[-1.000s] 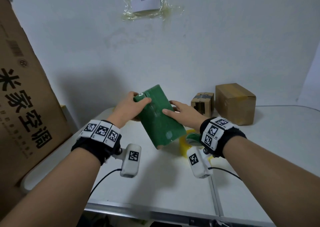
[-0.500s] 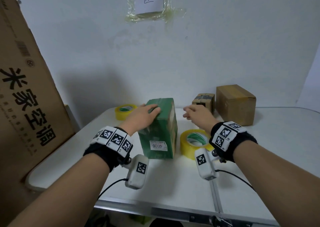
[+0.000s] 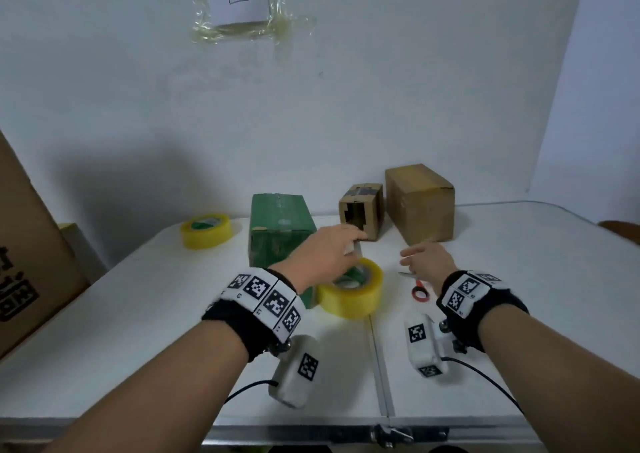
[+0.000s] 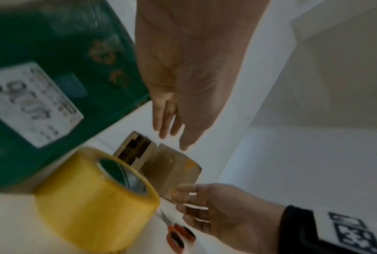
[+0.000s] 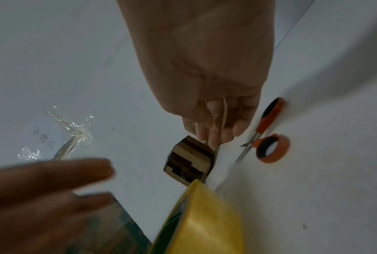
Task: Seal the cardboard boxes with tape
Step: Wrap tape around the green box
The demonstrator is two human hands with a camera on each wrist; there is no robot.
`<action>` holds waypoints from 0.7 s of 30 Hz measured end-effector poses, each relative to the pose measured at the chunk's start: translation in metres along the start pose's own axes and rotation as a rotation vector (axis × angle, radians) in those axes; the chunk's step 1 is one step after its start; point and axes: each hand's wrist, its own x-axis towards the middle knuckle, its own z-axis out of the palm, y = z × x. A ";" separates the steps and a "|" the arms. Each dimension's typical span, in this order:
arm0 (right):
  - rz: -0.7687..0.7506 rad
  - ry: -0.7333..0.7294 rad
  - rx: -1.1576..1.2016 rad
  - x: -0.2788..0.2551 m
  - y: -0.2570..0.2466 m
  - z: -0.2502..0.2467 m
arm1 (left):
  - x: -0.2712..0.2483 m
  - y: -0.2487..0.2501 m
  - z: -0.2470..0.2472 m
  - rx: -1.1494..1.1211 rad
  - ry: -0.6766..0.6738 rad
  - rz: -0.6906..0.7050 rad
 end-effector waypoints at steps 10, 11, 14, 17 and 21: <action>0.081 -0.147 0.137 -0.014 0.009 -0.015 | 0.022 0.014 0.052 0.113 -0.409 -0.203; 0.098 -0.153 0.162 -0.017 0.008 -0.012 | 0.022 0.014 0.053 0.102 -0.407 -0.204; 0.139 -0.202 0.230 -0.025 0.008 -0.005 | 0.023 0.011 0.051 0.022 -0.354 -0.210; 0.121 -0.284 0.308 -0.032 0.006 0.000 | 0.023 0.008 0.042 -0.255 -0.209 -0.277; 0.034 -0.369 0.416 -0.033 -0.003 0.009 | 0.020 0.010 0.032 -0.542 -0.093 -0.328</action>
